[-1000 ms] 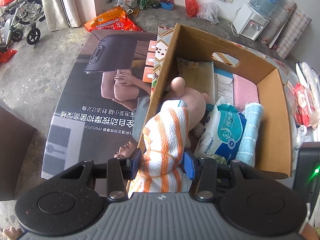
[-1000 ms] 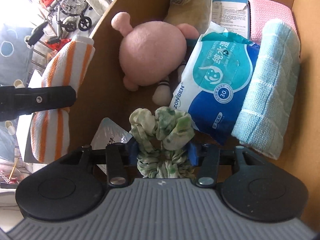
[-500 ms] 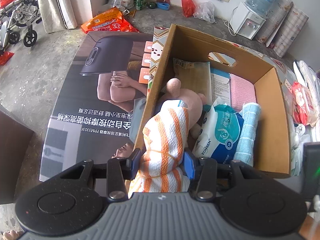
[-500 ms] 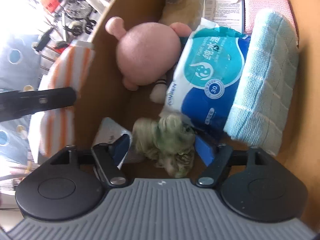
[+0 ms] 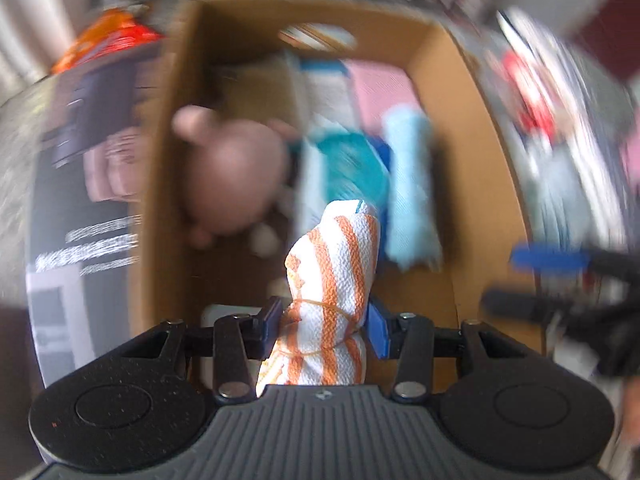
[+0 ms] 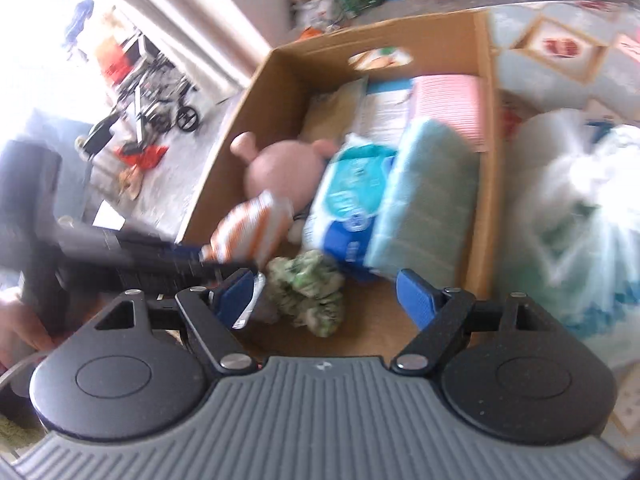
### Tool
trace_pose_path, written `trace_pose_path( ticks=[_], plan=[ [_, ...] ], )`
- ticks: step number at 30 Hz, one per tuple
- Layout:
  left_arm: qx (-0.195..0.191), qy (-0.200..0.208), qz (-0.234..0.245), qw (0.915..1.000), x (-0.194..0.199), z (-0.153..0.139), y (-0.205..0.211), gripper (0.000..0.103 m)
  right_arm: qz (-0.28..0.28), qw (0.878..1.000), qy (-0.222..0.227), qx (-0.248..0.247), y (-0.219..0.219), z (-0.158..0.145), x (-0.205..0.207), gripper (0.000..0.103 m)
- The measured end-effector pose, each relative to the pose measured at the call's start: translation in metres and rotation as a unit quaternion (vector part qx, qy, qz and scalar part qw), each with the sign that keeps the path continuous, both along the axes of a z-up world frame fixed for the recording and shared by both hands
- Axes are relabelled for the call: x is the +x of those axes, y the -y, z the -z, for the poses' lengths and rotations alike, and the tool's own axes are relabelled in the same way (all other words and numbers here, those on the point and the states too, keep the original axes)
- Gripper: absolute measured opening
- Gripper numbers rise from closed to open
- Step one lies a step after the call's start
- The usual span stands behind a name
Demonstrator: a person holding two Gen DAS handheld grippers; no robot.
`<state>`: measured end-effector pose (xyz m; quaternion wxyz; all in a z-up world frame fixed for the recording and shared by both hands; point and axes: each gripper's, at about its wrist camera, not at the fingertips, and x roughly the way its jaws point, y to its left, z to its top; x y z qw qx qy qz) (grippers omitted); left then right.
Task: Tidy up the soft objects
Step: 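Lower the scrunchie and sock into the box and open both tools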
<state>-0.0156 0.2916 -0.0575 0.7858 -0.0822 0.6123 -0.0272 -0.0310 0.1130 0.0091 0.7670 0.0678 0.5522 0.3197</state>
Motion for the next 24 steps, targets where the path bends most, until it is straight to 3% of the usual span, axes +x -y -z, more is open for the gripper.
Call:
trace_pose_path(
  ticks=[6,9,13,19,24],
  plan=[
    [0.001,-0.01,0.08,0.9967,0.007,0.028,0.043,0.046,0.028,1.0,0.006,-0.01,0.021,0.005,0.004,0.079],
    [0.023,-0.028,0.106,0.9937,0.008,0.043,0.055,0.052,0.036,0.999,0.008,-0.01,0.029,0.007,0.001,0.079],
    [0.034,-0.045,0.101,0.9933,0.006,0.049,0.056,0.057,0.047,0.999,0.003,-0.007,0.041,0.008,-0.004,0.079],
    [0.041,-0.041,0.084,0.9948,-0.003,0.04,0.053,0.057,0.07,0.998,-0.002,-0.003,0.066,0.009,-0.005,0.079],
    [0.075,-0.029,0.077,0.9937,0.006,0.047,0.064,0.052,0.082,0.997,-0.008,0.0,0.086,0.01,-0.004,0.079]
  ],
)
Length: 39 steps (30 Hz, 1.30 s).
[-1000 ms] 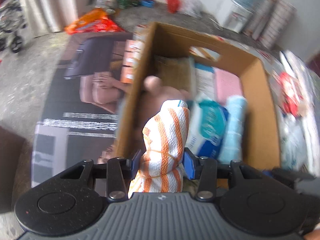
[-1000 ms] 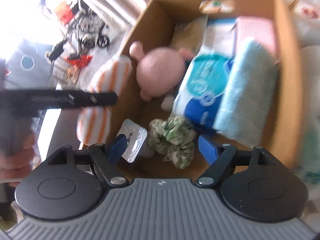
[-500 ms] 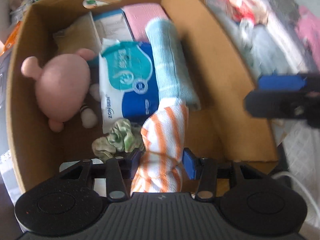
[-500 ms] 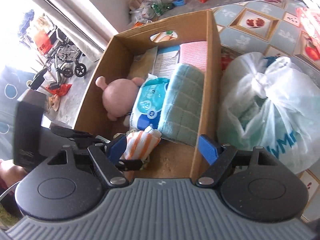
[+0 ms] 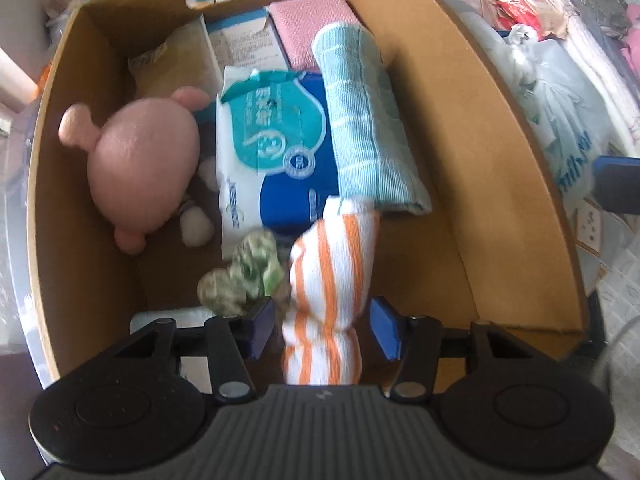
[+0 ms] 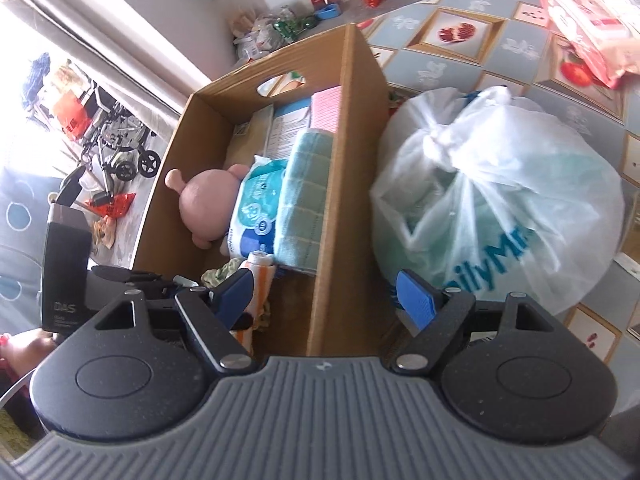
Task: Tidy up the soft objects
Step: 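Lower the scrunchie and sock into the box and open both tools, then move both tools to the gold tea packet on the table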
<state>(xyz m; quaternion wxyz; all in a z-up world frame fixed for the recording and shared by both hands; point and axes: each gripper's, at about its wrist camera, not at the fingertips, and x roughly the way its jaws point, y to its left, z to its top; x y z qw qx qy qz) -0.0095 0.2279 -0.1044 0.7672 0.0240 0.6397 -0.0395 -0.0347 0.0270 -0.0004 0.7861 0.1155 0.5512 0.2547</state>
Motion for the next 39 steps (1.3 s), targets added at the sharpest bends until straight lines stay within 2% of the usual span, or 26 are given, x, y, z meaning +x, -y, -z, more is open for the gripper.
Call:
trace_pose_path(
  ticks=[3,8,12,15,16,19,22,26,29,32,36,39],
  plan=[
    [0.014,0.003,0.012,0.9998,0.005,0.009,0.01,0.042,-0.002,1.0,0.001,-0.002,0.009,-0.001,-0.001,0.079],
    [0.016,0.026,0.052,0.9982,-0.004,-0.001,0.019,0.04,-0.003,1.0,-0.002,0.0,0.023,-0.002,-0.001,0.079],
    [-0.006,0.027,0.121,0.9923,-0.009,-0.011,0.029,0.043,-0.001,1.0,-0.005,0.004,0.032,0.0,-0.002,0.079],
    [-0.034,0.012,0.163,0.9859,-0.004,-0.012,0.04,0.054,0.0,1.0,-0.006,0.006,0.038,0.0,-0.001,0.079],
    [-0.049,0.001,0.16,0.9859,-0.001,-0.01,0.04,0.06,0.0,1.0,-0.006,0.007,0.039,0.0,-0.002,0.079],
    [-0.084,-0.024,0.131,0.9875,0.005,-0.007,0.039,0.061,0.003,1.0,-0.006,0.008,0.048,0.0,-0.001,0.079],
    [-0.081,-0.022,0.109,0.9905,0.006,-0.01,0.04,0.061,0.012,1.0,-0.006,0.009,0.06,0.001,0.0,0.079],
    [-0.077,-0.002,0.075,0.9942,0.009,-0.024,0.044,0.061,0.035,0.999,-0.007,0.009,0.083,0.003,0.003,0.079],
    [-0.079,0.031,0.038,0.9957,0.017,-0.041,0.054,0.06,0.054,0.999,0.0,0.002,0.106,0.003,0.004,0.079],
    [-0.105,0.071,0.0,0.992,0.028,-0.064,0.071,0.059,0.077,0.997,0.009,-0.013,0.133,0.002,0.008,0.079],
    [-0.144,0.119,-0.02,0.9823,0.045,-0.086,0.106,0.058,0.117,0.993,0.011,-0.019,0.179,0.006,0.019,0.078],
    [-0.174,0.122,-0.025,0.9769,0.057,-0.086,0.14,0.057,0.136,0.99,0.016,-0.015,0.214,0.015,0.03,0.074]
  ],
)
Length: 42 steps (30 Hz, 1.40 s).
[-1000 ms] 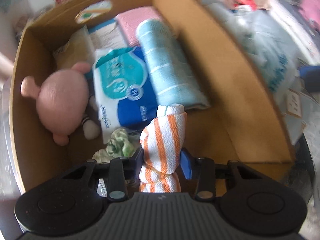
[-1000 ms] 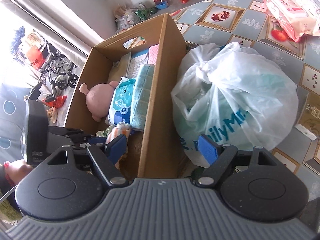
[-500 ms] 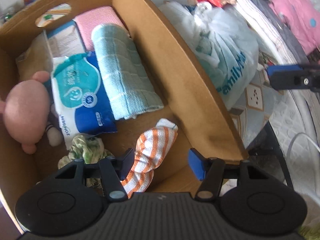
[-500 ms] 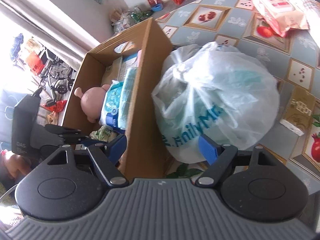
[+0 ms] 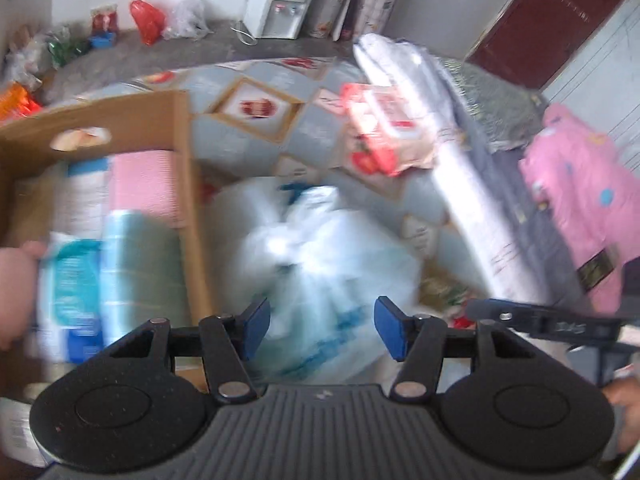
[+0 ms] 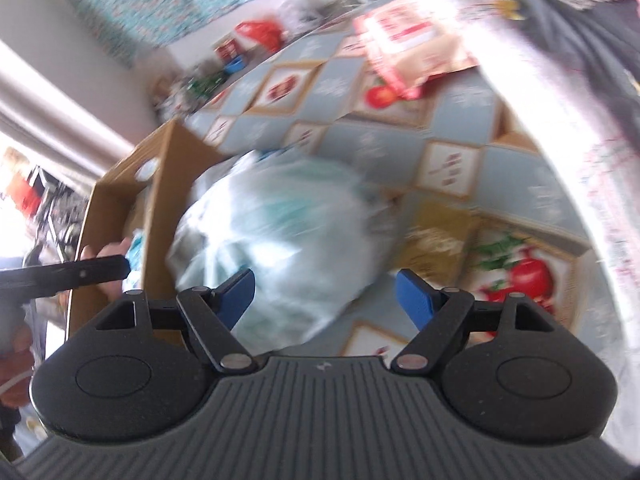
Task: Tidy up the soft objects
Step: 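Move both tools to the gold tea packet on the table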
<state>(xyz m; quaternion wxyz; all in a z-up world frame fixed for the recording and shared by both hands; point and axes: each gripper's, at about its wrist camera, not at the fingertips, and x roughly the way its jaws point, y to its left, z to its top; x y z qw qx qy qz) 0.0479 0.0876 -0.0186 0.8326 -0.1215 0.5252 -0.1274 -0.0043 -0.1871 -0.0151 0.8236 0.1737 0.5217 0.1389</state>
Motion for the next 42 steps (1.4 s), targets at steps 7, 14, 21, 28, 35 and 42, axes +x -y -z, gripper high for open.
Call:
trace_pose_path(
  ticks=[7,14,21,28,35,42],
  plan=[
    [-0.057,-0.055,0.007,0.9968,0.012,0.042,0.076,0.05,-0.202,0.975,0.069,-0.064,0.031,0.023,0.033,0.065],
    [-0.07,-0.108,-0.041,0.9909,0.019,0.092,0.11,0.042,-0.353,0.93,0.062,-0.079,0.038,0.053,0.06,0.051],
    [-0.053,-0.122,-0.052,0.9897,0.03,0.12,0.136,0.027,-0.376,0.922,0.06,-0.07,0.047,0.076,0.087,0.039],
    [-0.048,-0.137,-0.062,0.9874,0.043,0.141,0.15,0.018,-0.39,0.918,0.056,-0.044,0.043,0.091,0.104,0.036],
    [-0.024,-0.143,-0.037,0.9887,0.048,0.148,0.164,0.018,-0.378,0.925,0.016,-0.018,0.049,0.103,0.104,0.035],
    [0.004,-0.155,0.009,0.9879,0.044,0.153,0.177,0.025,-0.344,0.938,-0.026,0.002,0.067,0.105,0.096,0.036]
  ],
)
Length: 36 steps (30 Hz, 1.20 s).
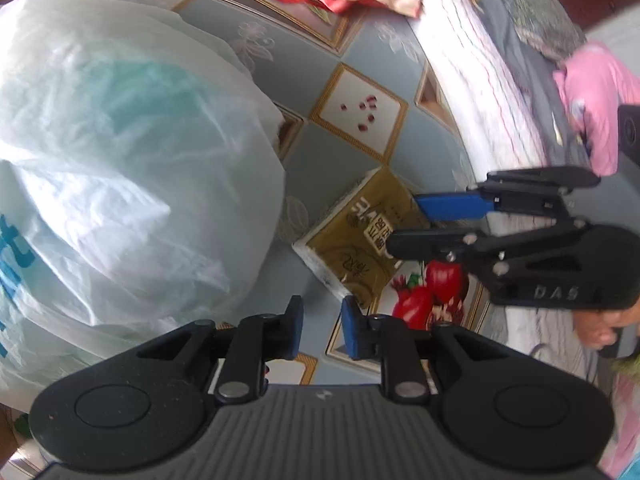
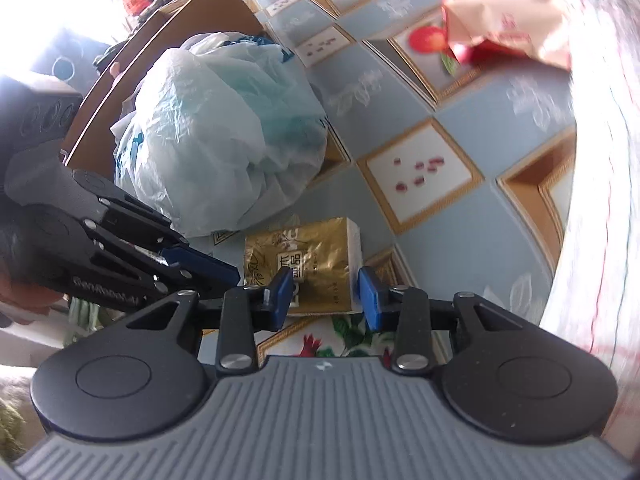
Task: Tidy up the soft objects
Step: 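Close both tools on the gold tea packet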
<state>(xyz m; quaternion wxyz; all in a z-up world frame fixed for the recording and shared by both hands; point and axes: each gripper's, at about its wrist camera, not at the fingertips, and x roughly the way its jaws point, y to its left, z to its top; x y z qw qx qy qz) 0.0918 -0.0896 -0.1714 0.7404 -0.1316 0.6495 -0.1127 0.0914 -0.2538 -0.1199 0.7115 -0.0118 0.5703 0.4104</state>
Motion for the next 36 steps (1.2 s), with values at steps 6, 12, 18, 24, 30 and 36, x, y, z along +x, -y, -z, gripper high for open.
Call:
trace_pose_path(
  ticks=[6,12,18,24,30,36],
  plan=[
    [0.003,-0.003,0.023,0.9997,0.002,0.003,0.006,0.035,0.049,0.999,-0.018,0.014,0.004,0.006,0.005,0.038],
    [-0.019,0.003,0.028,0.9994,-0.001,-0.003,0.006,0.047,0.068,0.997,-0.026,0.017,0.006,0.007,0.008,0.039],
    [-0.021,0.012,0.035,0.9991,0.001,-0.006,0.011,0.054,0.073,0.997,-0.029,0.018,0.004,0.01,0.007,0.04],
    [0.003,0.012,0.039,0.9992,0.005,0.004,0.022,0.049,0.082,0.996,-0.037,0.024,0.006,0.013,0.004,0.042],
    [0.013,0.016,0.033,0.9992,0.001,0.005,0.024,0.043,0.093,0.995,-0.04,0.021,0.009,0.008,-0.007,0.041],
    [0.02,0.034,0.047,0.9981,-0.003,-0.012,0.026,0.043,0.135,0.99,-0.04,0.027,0.022,-0.006,-0.026,0.04]
  ],
)
